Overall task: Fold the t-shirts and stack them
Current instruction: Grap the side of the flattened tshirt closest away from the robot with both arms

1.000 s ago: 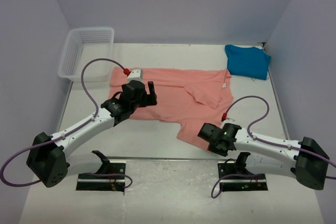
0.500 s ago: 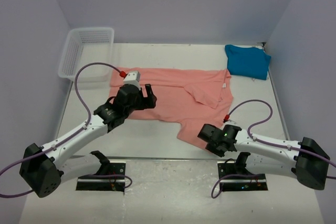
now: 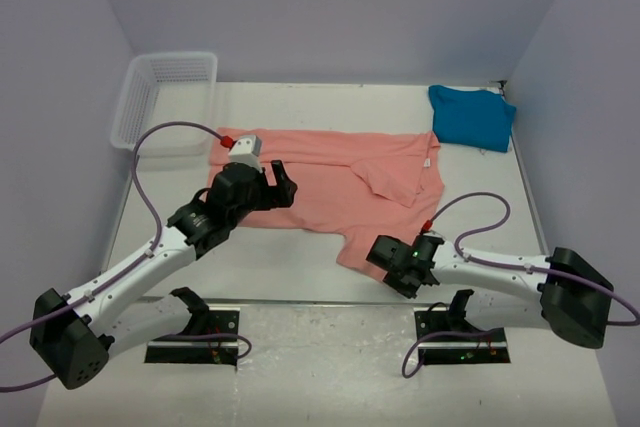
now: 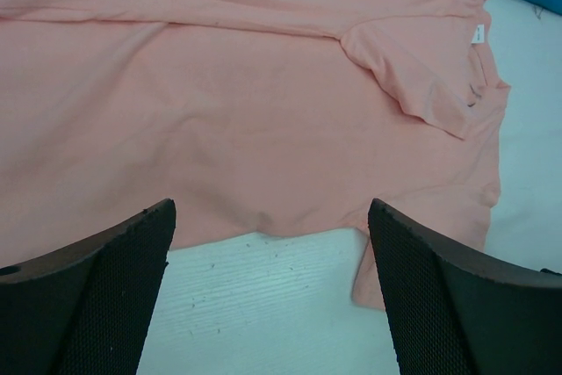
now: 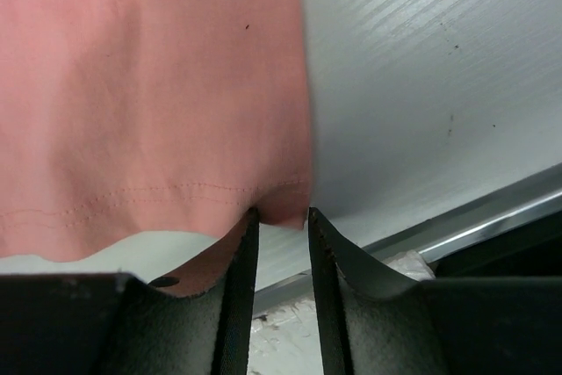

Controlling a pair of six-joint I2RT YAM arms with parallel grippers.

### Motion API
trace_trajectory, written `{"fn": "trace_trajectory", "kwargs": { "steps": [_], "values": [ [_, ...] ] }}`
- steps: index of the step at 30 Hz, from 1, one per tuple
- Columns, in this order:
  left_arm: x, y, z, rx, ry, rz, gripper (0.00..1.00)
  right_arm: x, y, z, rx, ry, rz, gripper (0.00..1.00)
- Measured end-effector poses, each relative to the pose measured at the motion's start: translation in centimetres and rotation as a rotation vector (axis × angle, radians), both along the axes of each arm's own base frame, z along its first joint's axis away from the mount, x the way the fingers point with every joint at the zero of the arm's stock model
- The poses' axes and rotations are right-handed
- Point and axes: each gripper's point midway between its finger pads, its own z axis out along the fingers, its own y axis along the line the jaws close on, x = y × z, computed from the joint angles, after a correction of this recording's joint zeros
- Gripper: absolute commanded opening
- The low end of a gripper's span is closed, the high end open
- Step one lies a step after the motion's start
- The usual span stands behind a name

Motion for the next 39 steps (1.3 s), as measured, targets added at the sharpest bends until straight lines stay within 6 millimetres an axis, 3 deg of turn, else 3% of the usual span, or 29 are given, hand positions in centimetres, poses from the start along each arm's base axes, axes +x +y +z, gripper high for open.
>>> {"fn": "trace_trajectory", "kwargs": {
  "steps": [15,18,25,33,39],
  "values": [
    [-0.2,-0.4,-0.9,0.014,0.031,-0.026,0.90,1.0,2.5,-0.2,0.138,-0.055,-0.095,0.08],
    [-0.2,-0.4,-1.2,0.019,0.037,-0.026,0.90,1.0,2.8,-0.1,0.119,-0.057,-0.091,0.00],
    [-0.1,-0.1,-2.1,0.048,0.057,-0.008,0.89,0.9,2.1,0.4,-0.017,-0.057,-0.071,0.00],
    [-0.6,3.1,-6.9,0.220,0.212,0.143,0.90,2.1,0.0,3.2,-0.137,-0.130,-0.051,0.00],
    [-1.9,5.6,-8.4,0.264,0.294,0.275,0.91,3.1,0.1,4.4,-0.155,-0.184,0.048,0.00]
  ]
}}
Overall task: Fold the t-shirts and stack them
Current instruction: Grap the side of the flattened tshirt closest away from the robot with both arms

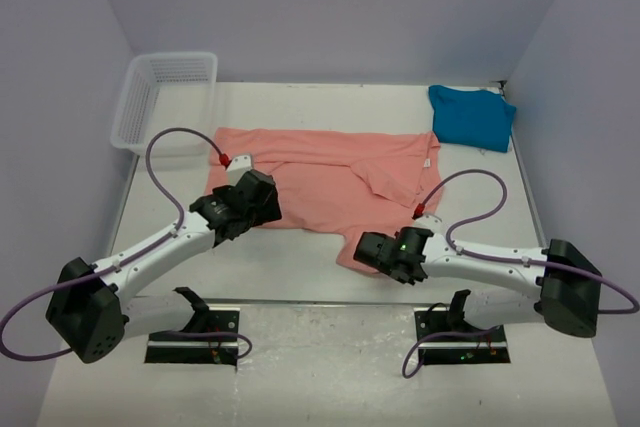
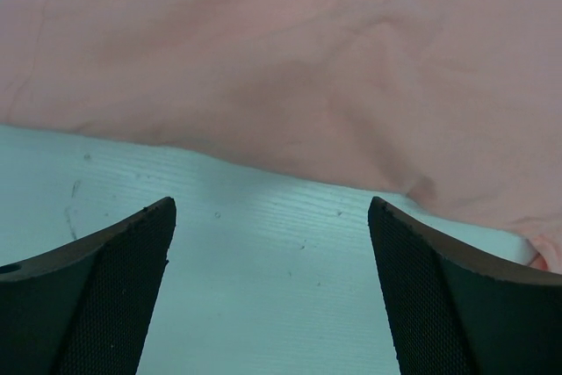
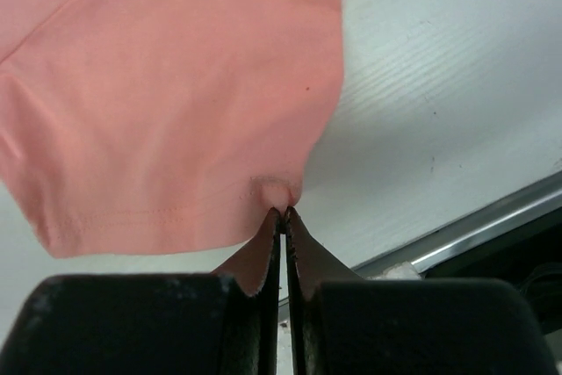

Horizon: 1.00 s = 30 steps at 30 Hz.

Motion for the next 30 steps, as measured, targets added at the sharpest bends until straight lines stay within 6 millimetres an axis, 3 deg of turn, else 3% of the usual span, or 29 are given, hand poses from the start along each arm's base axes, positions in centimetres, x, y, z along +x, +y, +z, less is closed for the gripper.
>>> {"fn": "trace_trajectory", "kwargs": {
  "steps": [4,5,6,8,16,22,30],
  "values": [
    [-1.1,1.5,-0.6,0.011,0.038,0.103,0.88,0.7,0.8,0.7,0.025,-0.034,0.077,0.00],
    [-1.3,1.7,-0.6,0.006,0.045,0.129,0.84,0.9,1.1,0.9,0.039,-0.044,0.097,0.00],
    [-1.5,2.1,-0.6,0.002,0.049,0.155,0.73,1.1,1.4,1.0,0.052,-0.056,0.117,0.00],
    [-1.7,3.0,-0.6,-0.005,0.054,0.217,0.68,1.3,1.9,0.9,0.080,-0.073,0.149,0.00],
    [-1.0,10.2,-1.8,0.011,0.100,0.510,0.73,0.9,2.1,-0.3,0.128,-0.092,0.252,0.00],
    [-0.8,11.9,-3.9,0.040,0.184,0.573,0.73,0.7,2.2,-0.6,0.161,-0.101,0.283,0.00],
    [-0.5,14.2,-4.4,0.046,0.206,0.648,0.67,0.6,1.9,-0.4,0.185,-0.117,0.287,0.00]
  ]
}}
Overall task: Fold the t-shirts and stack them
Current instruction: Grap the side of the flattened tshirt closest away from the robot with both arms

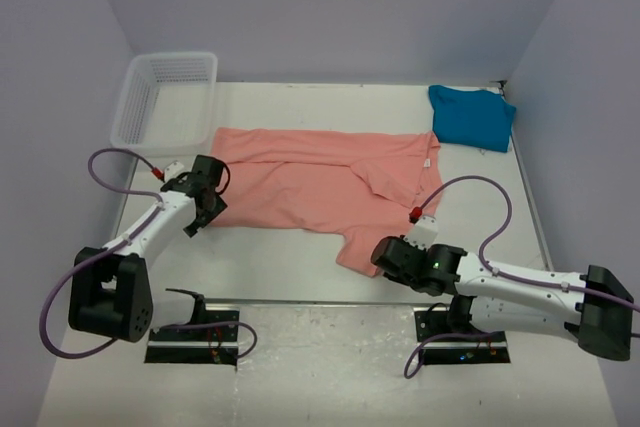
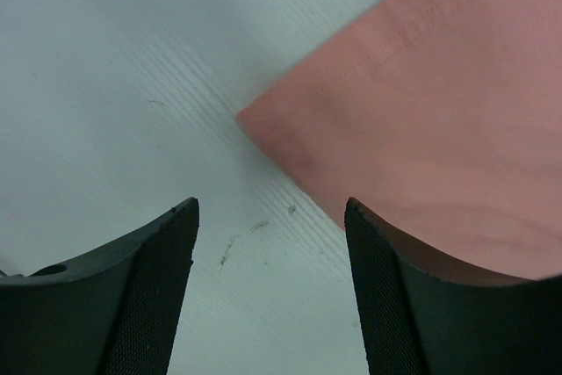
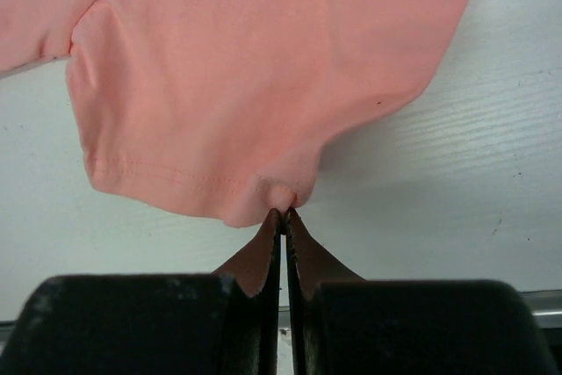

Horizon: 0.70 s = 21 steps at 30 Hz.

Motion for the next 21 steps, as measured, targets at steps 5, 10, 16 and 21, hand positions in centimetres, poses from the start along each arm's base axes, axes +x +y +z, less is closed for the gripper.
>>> {"fn": "trace_trajectory", "kwargs": {
  "steps": [5,10,16,21],
  "values": [
    [0.0,1.3,-0.4,0.008,0.019,0.041,0.65,0.0,-0.1,0.0,0.002,-0.001,0.001,0.00],
    [0.1,2.6,-0.5,0.009,0.020,0.075,0.60,-0.1,-0.1,0.1,0.004,-0.002,0.001,0.00],
    [0.7,3.5,-1.3,0.000,0.032,0.085,0.55,0.0,-0.1,0.4,0.019,-0.008,0.000,0.00],
    [1.2,3.3,-2.1,-0.012,0.040,0.072,0.55,-0.1,-0.2,0.3,0.014,-0.005,-0.001,0.00]
  ]
}}
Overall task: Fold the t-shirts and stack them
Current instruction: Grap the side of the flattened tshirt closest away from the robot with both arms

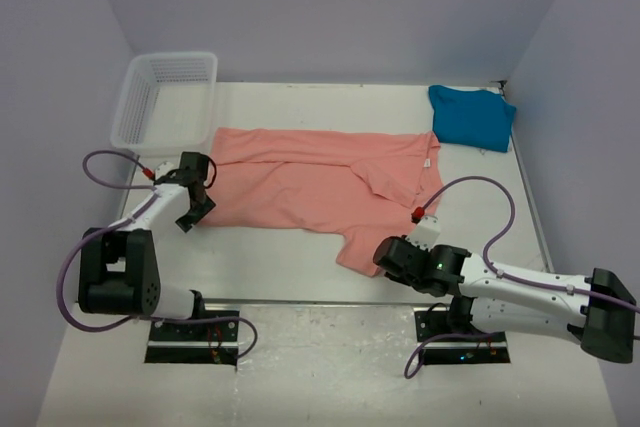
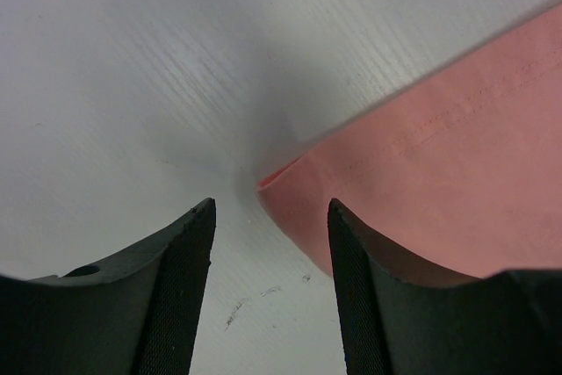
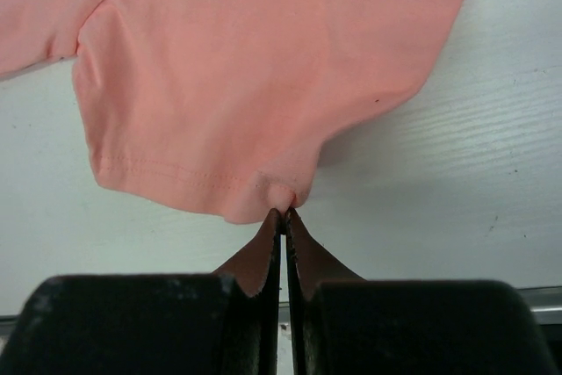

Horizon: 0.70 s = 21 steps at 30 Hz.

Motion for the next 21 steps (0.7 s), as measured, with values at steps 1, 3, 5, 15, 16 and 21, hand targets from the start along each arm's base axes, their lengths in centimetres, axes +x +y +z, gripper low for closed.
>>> {"fn": "trace_trajectory", "kwargs": {
  "steps": [1,3,5,15,16,21],
  "values": [
    [0.1,0.0,-0.2,-0.001,0.006,-0.003,0.55,0.0,0.0,0.0,0.000,0.000,-0.001,0.00],
    [0.2,0.0,-0.6,-0.004,0.011,-0.005,0.55,0.0,-0.1,0.0,-0.002,0.002,-0.002,0.00],
    [0.3,0.0,-0.9,-0.007,0.016,-0.008,0.55,-0.1,-0.2,-0.1,-0.005,0.004,-0.004,0.00],
    [0.3,-0.4,-2.4,-0.039,0.027,-0.010,0.33,-0.4,-0.9,-0.6,-0.024,0.017,-0.013,0.00],
    [0.5,-0.5,-2.4,-0.046,0.020,-0.012,0.28,-0.4,-0.9,-0.6,-0.025,0.018,-0.015,0.00],
    [0.9,-0.8,-2.5,-0.062,0.002,-0.011,0.01,-0.5,-1.0,-0.7,-0.031,0.022,-0.019,0.00]
  ]
}}
